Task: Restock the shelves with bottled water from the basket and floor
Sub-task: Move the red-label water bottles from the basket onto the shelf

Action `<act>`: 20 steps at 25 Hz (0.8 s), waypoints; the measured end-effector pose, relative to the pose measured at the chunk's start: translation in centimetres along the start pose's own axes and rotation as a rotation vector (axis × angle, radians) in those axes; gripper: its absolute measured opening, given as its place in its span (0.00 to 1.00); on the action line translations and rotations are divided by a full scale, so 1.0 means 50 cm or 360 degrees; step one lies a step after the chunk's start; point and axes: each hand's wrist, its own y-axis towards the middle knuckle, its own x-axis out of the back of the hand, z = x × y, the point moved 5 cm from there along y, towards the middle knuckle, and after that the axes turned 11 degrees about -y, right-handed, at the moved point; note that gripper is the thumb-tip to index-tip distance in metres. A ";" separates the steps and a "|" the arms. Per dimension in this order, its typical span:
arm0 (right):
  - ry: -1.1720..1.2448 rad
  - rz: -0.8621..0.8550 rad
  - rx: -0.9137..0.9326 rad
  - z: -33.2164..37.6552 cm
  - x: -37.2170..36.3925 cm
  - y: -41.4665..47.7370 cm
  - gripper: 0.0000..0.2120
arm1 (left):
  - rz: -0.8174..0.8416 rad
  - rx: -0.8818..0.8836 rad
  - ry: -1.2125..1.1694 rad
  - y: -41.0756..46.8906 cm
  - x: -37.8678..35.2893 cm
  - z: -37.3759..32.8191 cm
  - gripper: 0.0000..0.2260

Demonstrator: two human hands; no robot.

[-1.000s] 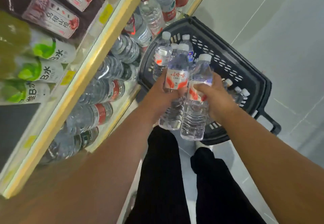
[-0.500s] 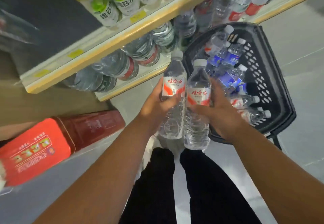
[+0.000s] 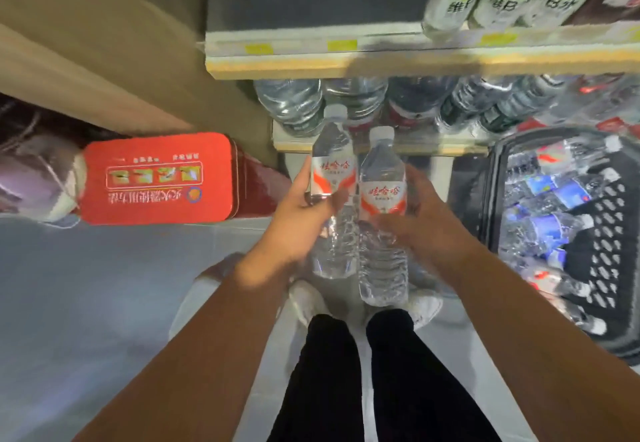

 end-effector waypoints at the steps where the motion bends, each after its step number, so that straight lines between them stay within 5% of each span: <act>1: -0.0041 0.0006 -0.0010 0.014 -0.028 0.007 0.38 | -0.0014 -0.0017 -0.0074 -0.013 0.028 -0.011 0.24; 7: -0.0087 0.0054 -0.0112 0.077 -0.179 0.039 0.35 | -0.0263 -0.0180 -0.0202 -0.051 0.194 -0.055 0.27; 12: -0.0126 0.0182 -0.0144 0.136 -0.281 0.084 0.32 | -0.0147 -0.0193 -0.0273 -0.060 0.294 -0.110 0.25; 20: -0.0475 0.0117 -0.0027 0.209 -0.258 0.191 0.37 | -0.0214 -0.0254 -0.0289 0.039 0.321 -0.156 0.25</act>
